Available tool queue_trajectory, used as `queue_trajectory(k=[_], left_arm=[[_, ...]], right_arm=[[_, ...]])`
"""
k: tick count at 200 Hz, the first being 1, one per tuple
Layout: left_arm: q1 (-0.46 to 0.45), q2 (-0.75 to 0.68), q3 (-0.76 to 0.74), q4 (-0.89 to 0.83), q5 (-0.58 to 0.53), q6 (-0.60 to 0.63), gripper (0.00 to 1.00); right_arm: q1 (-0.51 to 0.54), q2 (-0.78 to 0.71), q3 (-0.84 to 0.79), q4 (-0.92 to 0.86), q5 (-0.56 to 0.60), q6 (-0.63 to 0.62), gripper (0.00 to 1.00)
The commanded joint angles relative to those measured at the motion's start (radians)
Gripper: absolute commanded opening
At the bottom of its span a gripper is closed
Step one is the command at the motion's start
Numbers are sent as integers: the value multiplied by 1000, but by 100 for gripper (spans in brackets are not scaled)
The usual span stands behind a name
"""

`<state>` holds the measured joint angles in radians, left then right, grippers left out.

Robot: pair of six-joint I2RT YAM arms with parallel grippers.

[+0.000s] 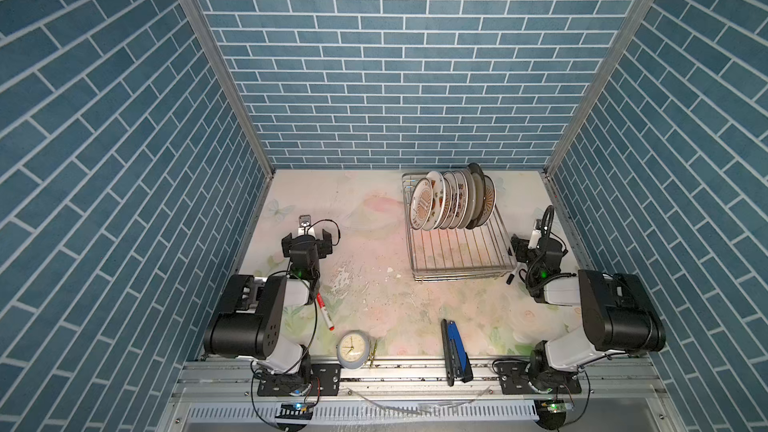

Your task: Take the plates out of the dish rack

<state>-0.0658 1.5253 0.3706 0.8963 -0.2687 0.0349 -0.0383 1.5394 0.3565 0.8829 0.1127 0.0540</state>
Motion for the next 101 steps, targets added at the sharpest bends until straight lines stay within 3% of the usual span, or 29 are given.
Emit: queue_trajectory(k=[1,101], left_arm=[[-5,7,-4,16,-3,3,100],[-5,5,-4,16,-3,4,100]], right_arm=[[-3,2,28,1,-37,10,99],[-3,1,30,-5,-39,8,99]])
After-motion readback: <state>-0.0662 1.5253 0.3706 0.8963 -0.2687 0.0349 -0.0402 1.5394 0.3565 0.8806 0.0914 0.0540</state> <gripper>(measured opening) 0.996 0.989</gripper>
